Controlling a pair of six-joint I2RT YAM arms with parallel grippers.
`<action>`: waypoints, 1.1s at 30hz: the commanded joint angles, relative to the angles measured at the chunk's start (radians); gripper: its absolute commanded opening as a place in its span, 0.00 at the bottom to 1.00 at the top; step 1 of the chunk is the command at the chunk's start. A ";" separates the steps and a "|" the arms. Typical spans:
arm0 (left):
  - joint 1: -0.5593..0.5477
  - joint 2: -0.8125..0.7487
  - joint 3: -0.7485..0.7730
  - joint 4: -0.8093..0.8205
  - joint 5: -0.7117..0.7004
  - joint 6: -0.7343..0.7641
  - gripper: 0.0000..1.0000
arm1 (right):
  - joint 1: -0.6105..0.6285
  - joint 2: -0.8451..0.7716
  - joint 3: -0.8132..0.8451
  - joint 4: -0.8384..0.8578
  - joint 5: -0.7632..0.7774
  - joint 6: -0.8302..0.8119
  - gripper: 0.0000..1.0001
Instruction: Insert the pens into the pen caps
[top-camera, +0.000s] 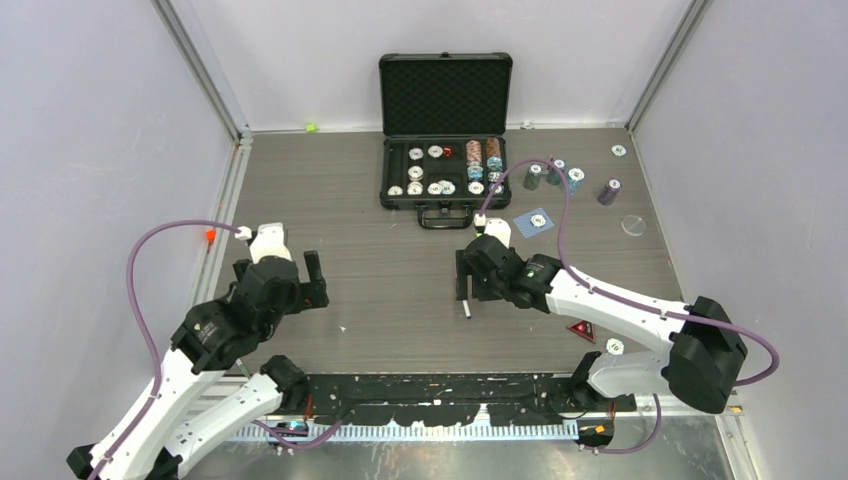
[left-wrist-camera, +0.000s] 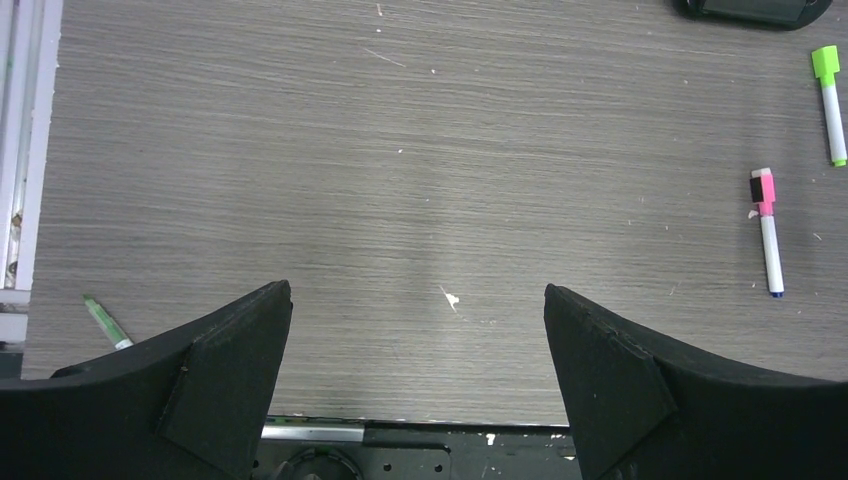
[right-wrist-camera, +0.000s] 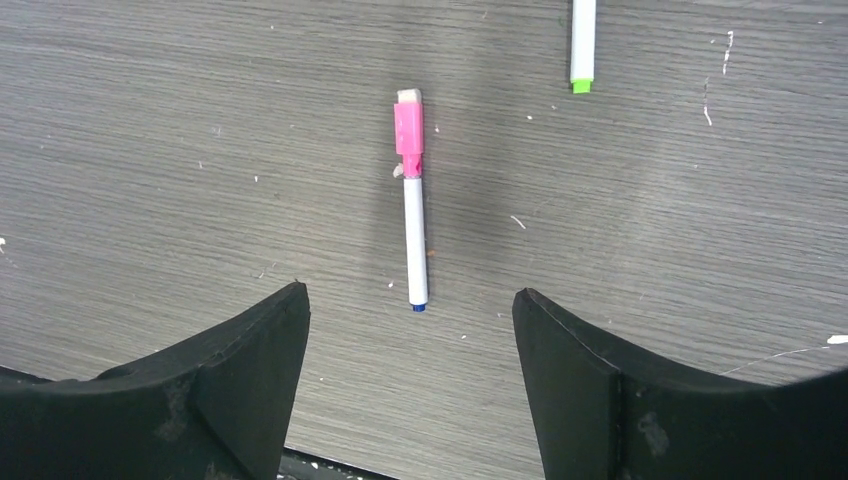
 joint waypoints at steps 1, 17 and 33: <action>-0.002 -0.005 0.016 -0.006 -0.050 -0.017 1.00 | 0.006 -0.031 0.035 0.004 0.052 -0.009 0.79; 0.021 0.332 -0.054 0.083 -0.131 -0.112 1.00 | 0.006 0.030 0.106 0.025 0.046 -0.069 0.82; 0.399 0.270 -0.196 0.125 -0.115 -0.288 1.00 | 0.006 -0.025 0.070 0.016 0.023 -0.067 0.82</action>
